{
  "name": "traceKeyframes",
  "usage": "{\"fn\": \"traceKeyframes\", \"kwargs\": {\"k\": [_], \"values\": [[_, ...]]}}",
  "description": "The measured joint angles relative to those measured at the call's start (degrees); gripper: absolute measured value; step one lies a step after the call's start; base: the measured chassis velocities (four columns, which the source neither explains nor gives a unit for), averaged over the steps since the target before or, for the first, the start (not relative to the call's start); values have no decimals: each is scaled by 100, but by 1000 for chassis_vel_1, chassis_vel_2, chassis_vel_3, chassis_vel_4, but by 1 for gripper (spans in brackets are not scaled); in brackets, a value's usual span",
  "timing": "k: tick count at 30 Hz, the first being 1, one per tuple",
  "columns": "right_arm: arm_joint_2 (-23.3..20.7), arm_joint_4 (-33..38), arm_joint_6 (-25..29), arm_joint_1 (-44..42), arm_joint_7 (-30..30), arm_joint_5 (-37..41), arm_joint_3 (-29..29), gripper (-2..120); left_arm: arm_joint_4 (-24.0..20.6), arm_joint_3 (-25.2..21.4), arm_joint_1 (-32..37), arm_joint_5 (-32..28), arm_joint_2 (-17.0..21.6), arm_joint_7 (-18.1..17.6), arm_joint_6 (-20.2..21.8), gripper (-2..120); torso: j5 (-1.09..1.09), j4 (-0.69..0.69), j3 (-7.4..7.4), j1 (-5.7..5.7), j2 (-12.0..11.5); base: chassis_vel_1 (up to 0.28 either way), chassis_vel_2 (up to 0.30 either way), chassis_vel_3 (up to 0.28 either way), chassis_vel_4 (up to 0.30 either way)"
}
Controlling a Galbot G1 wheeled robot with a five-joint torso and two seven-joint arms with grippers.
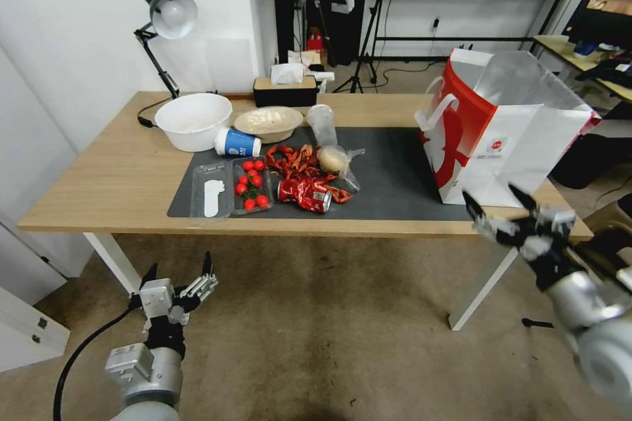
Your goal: Pick up the food delivery bag from the floor and place it on the table.
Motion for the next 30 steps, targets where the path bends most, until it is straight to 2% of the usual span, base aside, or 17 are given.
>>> {"fn": "traceKeyframes", "kwargs": {"k": [2, 5, 14, 30], "values": [[29, 1, 4, -22, -2, -11, 0, 100, 2, 2, -1, 1, 0, 1, 0, 100, 0, 0, 0, 0, 0, 0, 0, 0, 0], [368, -22, 111, -222, -15, -236, -28, 100, 20, 21, -4, 21, 1, 20, 5, 100, -1, 1, 0, 0, 0, 0, 0, 0, 0], [858, -202, 284, -238, 180, -652, -314, 100, 110, 48, -26, 79, 23, 141, 13, 100, 0, 2, 1, 0, 0, 0, 0, 0, 0], [1091, -504, 273, 5, 320, -740, -507, 100, 227, 33, -86, 113, 85, 224, -54, 100, 1, 1, 1, 0, -1, 0, 0, 0, 0]]}}
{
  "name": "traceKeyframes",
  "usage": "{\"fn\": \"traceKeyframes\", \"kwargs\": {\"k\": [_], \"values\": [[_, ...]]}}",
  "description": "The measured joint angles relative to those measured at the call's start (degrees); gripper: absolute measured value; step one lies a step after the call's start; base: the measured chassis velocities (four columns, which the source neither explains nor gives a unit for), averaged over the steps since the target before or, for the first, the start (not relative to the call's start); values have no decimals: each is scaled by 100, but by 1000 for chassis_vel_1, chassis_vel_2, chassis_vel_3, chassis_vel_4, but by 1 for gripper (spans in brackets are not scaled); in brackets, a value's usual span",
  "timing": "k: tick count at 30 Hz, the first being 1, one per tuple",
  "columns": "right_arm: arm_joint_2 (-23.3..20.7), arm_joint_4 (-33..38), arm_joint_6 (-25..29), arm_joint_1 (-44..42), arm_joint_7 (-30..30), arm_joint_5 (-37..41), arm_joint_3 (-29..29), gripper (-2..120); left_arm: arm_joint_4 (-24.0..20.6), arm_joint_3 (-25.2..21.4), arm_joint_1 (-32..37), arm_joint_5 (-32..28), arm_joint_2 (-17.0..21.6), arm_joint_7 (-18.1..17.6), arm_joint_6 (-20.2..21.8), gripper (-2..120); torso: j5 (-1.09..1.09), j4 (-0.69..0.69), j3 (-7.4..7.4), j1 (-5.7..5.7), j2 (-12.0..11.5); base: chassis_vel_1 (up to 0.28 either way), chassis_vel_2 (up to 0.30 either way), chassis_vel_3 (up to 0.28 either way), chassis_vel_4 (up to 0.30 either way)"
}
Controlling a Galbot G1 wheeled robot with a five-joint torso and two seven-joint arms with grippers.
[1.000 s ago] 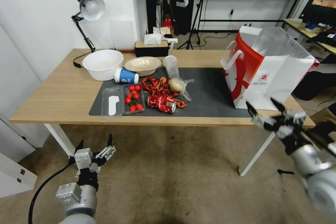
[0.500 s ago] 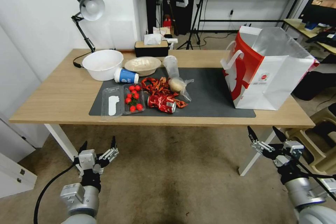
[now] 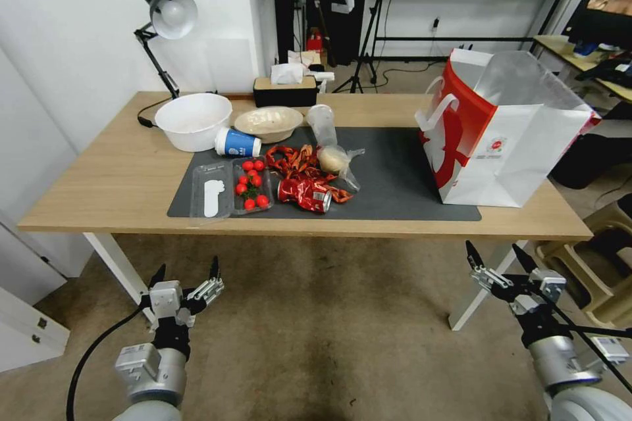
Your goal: Pick up the food delivery bag from the floor and place it on the table.
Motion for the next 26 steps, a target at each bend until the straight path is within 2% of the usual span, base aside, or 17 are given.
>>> {"fn": "traceKeyframes", "kwargs": {"k": [26], "values": [[32, -27, -30, 18, 15, 120, 10, 100, 37, -2, -5, 2, -2, 65, -23, 100, 0, 0, 0, 1, 0, 0, 0, 0, 0]]}}
